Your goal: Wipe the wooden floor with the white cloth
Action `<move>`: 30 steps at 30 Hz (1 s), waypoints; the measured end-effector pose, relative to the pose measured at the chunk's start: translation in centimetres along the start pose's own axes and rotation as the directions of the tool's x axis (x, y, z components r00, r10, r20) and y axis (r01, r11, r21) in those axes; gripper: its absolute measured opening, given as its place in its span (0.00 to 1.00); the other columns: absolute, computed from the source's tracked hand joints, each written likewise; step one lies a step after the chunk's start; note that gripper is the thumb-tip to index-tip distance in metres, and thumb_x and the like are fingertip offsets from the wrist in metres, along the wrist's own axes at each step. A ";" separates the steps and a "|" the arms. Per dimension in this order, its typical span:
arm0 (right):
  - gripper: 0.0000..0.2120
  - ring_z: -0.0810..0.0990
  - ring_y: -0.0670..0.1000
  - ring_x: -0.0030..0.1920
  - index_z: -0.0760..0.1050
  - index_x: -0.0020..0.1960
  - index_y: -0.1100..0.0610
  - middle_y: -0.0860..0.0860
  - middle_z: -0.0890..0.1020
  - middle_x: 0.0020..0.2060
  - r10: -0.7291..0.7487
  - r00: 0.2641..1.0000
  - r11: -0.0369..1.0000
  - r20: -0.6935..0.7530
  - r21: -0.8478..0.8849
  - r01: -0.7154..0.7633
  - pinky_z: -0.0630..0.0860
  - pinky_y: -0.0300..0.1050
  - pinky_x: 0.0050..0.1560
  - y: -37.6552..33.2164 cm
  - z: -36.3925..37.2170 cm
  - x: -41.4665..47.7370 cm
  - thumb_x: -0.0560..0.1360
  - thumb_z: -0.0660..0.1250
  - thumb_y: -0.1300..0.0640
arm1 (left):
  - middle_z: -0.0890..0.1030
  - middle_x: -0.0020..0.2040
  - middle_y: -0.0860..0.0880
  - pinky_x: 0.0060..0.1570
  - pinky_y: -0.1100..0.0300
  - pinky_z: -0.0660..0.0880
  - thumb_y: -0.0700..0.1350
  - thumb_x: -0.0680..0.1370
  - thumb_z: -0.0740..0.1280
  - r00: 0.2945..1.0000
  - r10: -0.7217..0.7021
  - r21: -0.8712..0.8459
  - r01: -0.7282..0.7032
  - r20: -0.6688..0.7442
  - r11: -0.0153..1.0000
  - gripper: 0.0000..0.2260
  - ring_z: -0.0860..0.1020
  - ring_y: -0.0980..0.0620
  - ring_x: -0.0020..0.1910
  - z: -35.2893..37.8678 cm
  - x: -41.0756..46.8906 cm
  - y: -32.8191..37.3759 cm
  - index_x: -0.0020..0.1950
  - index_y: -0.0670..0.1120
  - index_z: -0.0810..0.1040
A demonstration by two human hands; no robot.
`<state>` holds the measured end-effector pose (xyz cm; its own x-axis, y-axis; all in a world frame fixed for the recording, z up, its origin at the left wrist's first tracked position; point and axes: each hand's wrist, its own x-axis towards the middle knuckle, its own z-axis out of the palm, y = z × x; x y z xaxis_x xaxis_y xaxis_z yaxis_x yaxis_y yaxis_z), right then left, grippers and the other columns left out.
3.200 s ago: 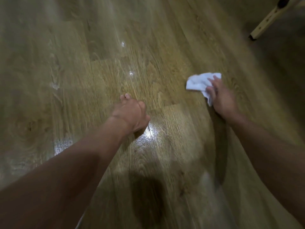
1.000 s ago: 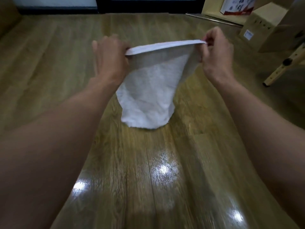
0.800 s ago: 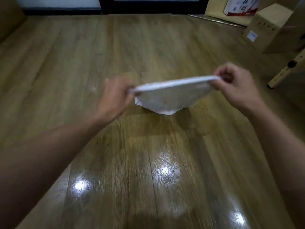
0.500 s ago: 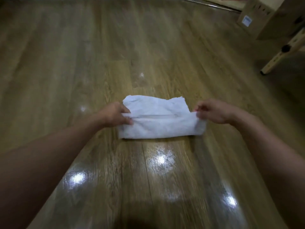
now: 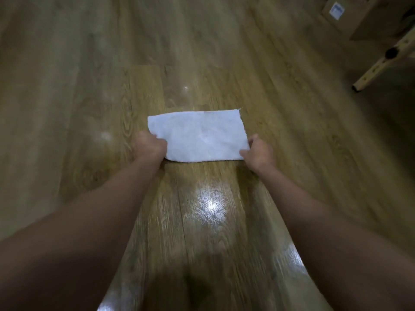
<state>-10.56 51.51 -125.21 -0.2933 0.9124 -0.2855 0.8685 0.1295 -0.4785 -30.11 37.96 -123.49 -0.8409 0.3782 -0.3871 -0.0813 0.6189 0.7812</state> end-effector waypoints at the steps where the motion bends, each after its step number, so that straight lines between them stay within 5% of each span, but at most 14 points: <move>1: 0.12 0.76 0.55 0.52 0.72 0.57 0.58 0.55 0.79 0.52 0.012 1.000 0.999 0.016 0.041 -0.013 0.71 0.44 0.48 0.4 0.0 -0.3 0.74 0.68 0.58 | 0.81 0.50 0.42 0.43 0.57 0.73 0.37 0.73 0.65 0.996 0.057 0.037 -0.054 -0.070 0.998 0.09 0.79 0.43 0.51 0.8 -0.4 1.1 0.53 0.39 0.78; 3: 0.09 0.76 0.51 0.41 0.75 0.51 0.58 0.53 0.78 0.43 0.069 0.990 0.978 0.124 0.186 -0.092 0.70 0.40 0.39 1.2 -0.6 -0.5 0.73 0.70 0.60 | 0.80 0.44 0.45 0.40 0.57 0.73 0.37 0.71 0.65 0.974 0.228 0.046 -0.227 -0.013 0.973 0.08 0.79 0.45 0.46 3.3 -2.2 4.1 0.49 0.43 0.78; 6: 0.05 0.74 0.52 0.29 0.74 0.39 0.57 0.57 0.79 0.37 0.220 0.942 0.903 0.254 0.312 -0.295 0.67 0.37 0.25 2.8 -3.2 -1.1 0.73 0.67 0.60 | 0.79 0.42 0.46 0.45 0.55 0.76 0.44 0.72 0.72 0.864 0.367 -0.029 -0.381 0.344 0.924 0.09 0.79 0.47 0.43 8.3 -6.3 7.2 0.50 0.43 0.79; 8: 0.05 0.80 0.58 0.40 0.77 0.43 0.57 0.59 0.82 0.44 0.281 0.959 0.892 -0.023 0.374 -0.253 0.75 0.43 0.38 3.7 -4.9 -1.1 0.74 0.63 0.61 | 0.82 0.42 0.48 0.48 0.57 0.77 0.50 0.74 0.71 0.817 0.374 -0.063 -0.387 0.440 0.920 0.10 0.81 0.47 0.46 10.7 -8.6 7.3 0.50 0.45 0.82; 10: 0.08 0.80 0.57 0.50 0.78 0.50 0.56 0.56 0.82 0.48 0.208 0.921 0.917 -0.330 0.394 -0.065 0.71 0.43 0.48 2.9 -5.5 -1.0 0.76 0.60 0.60 | 0.83 0.44 0.49 0.49 0.58 0.75 0.46 0.77 0.66 0.827 0.446 -0.029 -0.466 0.342 0.885 0.06 0.80 0.49 0.48 11.1 -9.2 6.2 0.47 0.46 0.82; 11: 0.09 0.79 0.57 0.52 0.77 0.52 0.56 0.55 0.82 0.49 0.105 0.922 0.932 -0.373 0.361 0.040 0.71 0.43 0.48 1.8 -5.1 -0.9 0.77 0.60 0.59 | 0.84 0.47 0.48 0.49 0.58 0.74 0.43 0.77 0.64 0.841 0.454 0.015 -0.479 0.294 0.878 0.07 0.80 0.49 0.49 10.8 -8.9 5.4 0.47 0.46 0.82; 14: 0.16 0.74 0.57 0.62 0.73 0.61 0.54 0.56 0.77 0.60 -0.209 0.961 0.969 -0.183 0.096 0.229 0.69 0.50 0.58 -1.9 -1.3 -0.4 0.77 0.60 0.48 | 0.82 0.52 0.44 0.53 0.56 0.73 0.38 0.77 0.61 0.873 0.433 0.160 -0.471 0.224 0.867 0.10 0.78 0.45 0.53 8.6 -6.8 2.4 0.53 0.44 0.81; 18: 0.34 0.43 0.57 0.77 0.49 0.77 0.50 0.54 0.48 0.78 -0.237 0.964 0.920 0.123 -0.291 0.263 0.44 0.63 0.74 -3.2 3.6 0.6 0.77 0.53 0.36 | 0.79 0.56 0.41 0.60 0.49 0.70 0.40 0.80 0.58 0.858 0.478 0.295 -0.514 0.191 0.805 0.11 0.75 0.42 0.58 6.1 -5.0 -1.4 0.57 0.43 0.78; 21: 0.26 0.58 0.58 0.74 0.58 0.75 0.53 0.56 0.62 0.74 -0.350 0.937 0.913 0.015 -0.219 0.344 0.56 0.60 0.73 0.1 2.7 1.9 0.78 0.57 0.50 | 0.76 0.58 0.44 0.63 0.47 0.66 0.41 0.79 0.59 0.828 0.521 0.420 -0.556 0.206 0.717 0.12 0.72 0.44 0.60 5.5 -4.7 -2.8 0.60 0.46 0.76; 24: 0.17 0.77 0.54 0.54 0.71 0.59 0.51 0.49 0.79 0.53 -0.401 0.885 0.896 -0.236 -0.302 0.326 0.73 0.48 0.55 6.1 -2.8 4.4 0.70 0.61 0.54 | 0.73 0.64 0.45 0.62 0.49 0.62 0.44 0.79 0.59 0.794 0.543 0.536 -0.594 0.272 0.600 0.13 0.69 0.45 0.64 5.2 -4.7 -3.8 0.63 0.49 0.74; 27: 0.12 0.79 0.48 0.44 0.73 0.48 0.50 0.46 0.80 0.42 -0.241 0.877 0.910 -0.416 -0.411 0.055 0.62 0.44 0.43 8.3 -5.8 6.4 0.66 0.58 0.51 | 0.69 0.71 0.43 0.70 0.44 0.60 0.46 0.80 0.59 0.753 0.546 0.614 -0.637 0.367 0.466 0.14 0.63 0.42 0.72 4.5 -4.3 -5.0 0.65 0.49 0.74; 30: 0.15 0.77 0.56 0.55 0.72 0.57 0.50 0.51 0.80 0.52 -0.099 0.886 0.910 -0.452 -0.401 -0.103 0.61 0.52 0.53 5.6 -3.1 7.0 0.73 0.59 0.48 | 0.70 0.70 0.42 0.69 0.42 0.62 0.46 0.80 0.61 0.714 0.566 0.645 -0.668 0.413 0.372 0.14 0.65 0.40 0.71 4.1 -4.2 -5.0 0.64 0.49 0.75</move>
<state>-6.48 59.81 -127.28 -0.1655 0.9715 0.1699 0.9810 0.1798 -0.0728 -24.00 36.12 -127.80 -0.4251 0.9044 -0.0367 0.8763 0.4214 0.2335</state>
